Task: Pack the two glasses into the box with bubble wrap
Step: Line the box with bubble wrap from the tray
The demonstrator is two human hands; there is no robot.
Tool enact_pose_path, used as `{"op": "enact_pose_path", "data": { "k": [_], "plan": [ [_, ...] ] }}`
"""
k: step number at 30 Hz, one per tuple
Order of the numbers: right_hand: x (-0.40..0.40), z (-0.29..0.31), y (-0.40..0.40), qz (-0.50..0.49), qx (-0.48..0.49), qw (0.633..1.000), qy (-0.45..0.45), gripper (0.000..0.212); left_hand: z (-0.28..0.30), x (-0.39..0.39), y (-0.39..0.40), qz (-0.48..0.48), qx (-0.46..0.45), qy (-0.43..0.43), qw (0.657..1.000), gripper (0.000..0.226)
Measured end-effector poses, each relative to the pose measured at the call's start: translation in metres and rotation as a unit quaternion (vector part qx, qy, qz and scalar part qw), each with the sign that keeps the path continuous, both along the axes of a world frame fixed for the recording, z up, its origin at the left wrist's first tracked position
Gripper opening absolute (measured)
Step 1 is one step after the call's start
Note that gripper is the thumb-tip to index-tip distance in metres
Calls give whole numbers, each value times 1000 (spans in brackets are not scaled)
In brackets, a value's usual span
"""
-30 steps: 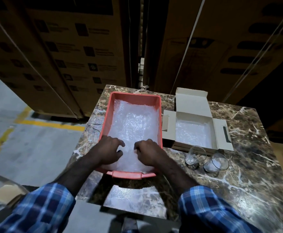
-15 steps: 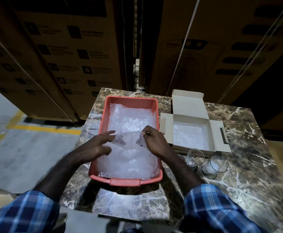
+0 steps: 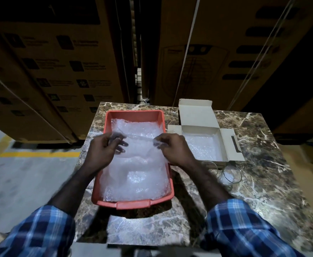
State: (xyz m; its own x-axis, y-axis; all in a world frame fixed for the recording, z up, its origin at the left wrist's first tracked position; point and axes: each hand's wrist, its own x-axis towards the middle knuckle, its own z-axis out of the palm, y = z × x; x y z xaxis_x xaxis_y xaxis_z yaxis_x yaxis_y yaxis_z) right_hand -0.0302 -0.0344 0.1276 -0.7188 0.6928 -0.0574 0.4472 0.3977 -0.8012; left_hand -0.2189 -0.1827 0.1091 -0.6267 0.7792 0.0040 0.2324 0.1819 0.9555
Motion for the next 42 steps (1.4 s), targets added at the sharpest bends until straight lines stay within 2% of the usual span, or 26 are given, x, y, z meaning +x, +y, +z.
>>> {"op": "enact_pose_path", "data": {
  "k": [7, 11, 15, 18, 21, 27, 31, 34, 37, 42],
  "plan": [
    [25, 51, 42, -94, 34, 988, 115, 33, 61, 25, 53, 11, 98, 25, 995, 16],
    [55, 79, 68, -120, 42, 976, 176, 25, 93, 53, 92, 0, 146, 45, 988, 11],
    [99, 99, 100, -142, 86, 968, 189, 30, 111, 87, 141, -32, 174, 71, 982, 20],
    [144, 111, 129, -185, 131, 957, 180, 39, 118, 123, 182, -68, 176, 97, 977, 9],
    [195, 119, 155, -223, 156, 943, 191, 38, 123, 168, 222, -84, 177, 106, 975, 6],
    [304, 129, 187, -271, 237, 909, 210, 44, 139, 280, 269, -104, 238, 78, 963, 10],
    [370, 104, 188, -269, 249, 914, 173, 48, 105, 336, 269, -125, 232, 67, 962, 16],
    [407, 62, 172, -240, 249, 932, 110, 46, 55, 364, 252, -134, 177, 60, 973, 18],
    [435, 9, 150, -203, 180, 962, 36, 45, 4, 386, 225, -120, 99, 48, 987, 27],
    [464, -52, 111, -156, 93, 981, -72, 42, -64, 403, 172, -149, 14, 156, 976, 49]
  ]
}}
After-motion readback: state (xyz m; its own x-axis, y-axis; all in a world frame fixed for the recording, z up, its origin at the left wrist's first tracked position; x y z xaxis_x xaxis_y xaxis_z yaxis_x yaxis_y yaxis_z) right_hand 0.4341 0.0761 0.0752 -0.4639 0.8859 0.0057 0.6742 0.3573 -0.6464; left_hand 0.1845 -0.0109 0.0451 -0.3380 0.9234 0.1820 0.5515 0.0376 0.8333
